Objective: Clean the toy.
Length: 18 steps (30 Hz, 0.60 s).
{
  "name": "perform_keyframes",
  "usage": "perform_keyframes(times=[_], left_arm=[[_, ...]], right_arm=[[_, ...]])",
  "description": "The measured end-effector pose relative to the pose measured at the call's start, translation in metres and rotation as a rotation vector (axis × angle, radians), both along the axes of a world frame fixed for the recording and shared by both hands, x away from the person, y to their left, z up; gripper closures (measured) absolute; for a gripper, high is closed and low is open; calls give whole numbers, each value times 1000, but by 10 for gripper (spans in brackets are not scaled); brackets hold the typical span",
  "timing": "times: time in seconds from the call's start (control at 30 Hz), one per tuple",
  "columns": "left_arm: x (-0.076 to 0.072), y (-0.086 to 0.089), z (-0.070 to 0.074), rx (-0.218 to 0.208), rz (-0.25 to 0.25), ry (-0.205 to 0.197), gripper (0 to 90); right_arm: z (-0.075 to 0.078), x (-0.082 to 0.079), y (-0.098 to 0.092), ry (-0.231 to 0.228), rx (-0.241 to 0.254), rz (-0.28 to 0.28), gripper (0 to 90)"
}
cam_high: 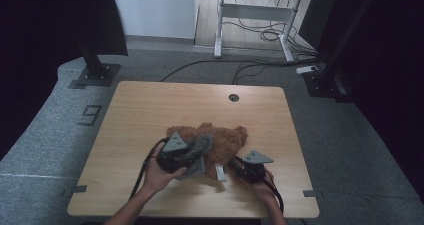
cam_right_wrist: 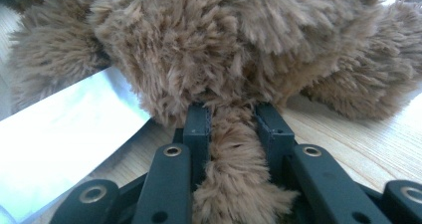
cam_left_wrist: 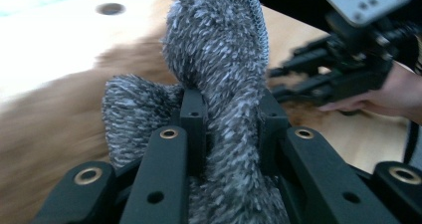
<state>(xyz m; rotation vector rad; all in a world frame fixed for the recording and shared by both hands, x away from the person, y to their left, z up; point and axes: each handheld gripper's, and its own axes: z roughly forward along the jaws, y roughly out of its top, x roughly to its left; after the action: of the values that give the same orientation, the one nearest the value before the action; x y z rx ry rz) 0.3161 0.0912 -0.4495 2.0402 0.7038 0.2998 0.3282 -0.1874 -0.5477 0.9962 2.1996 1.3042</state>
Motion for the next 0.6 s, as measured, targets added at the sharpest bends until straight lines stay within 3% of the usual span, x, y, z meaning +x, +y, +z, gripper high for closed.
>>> perform_keyframes(times=[0.13, 0.27, 0.37, 0.43, 0.6], left_arm=[[-5, -38, -17, 79, -52, -13, 720], [1, -53, -38, 99, -63, 50, 719], [2, -45, -43, 70, -64, 82, 718], [1, -36, -44, 73, -57, 88, 718], [-4, 1, -43, 66, -8, 90, 715]], right_arm=[[0, 0, 0, 0, 4, 0, 709], [-1, -1, -1, -3, 0, 1, 710], [-1, -1, 0, -4, -6, 6, 709], [-1, -1, 0, -4, -6, 10, 710], [-1, -2, -1, -4, -8, 23, 710]])
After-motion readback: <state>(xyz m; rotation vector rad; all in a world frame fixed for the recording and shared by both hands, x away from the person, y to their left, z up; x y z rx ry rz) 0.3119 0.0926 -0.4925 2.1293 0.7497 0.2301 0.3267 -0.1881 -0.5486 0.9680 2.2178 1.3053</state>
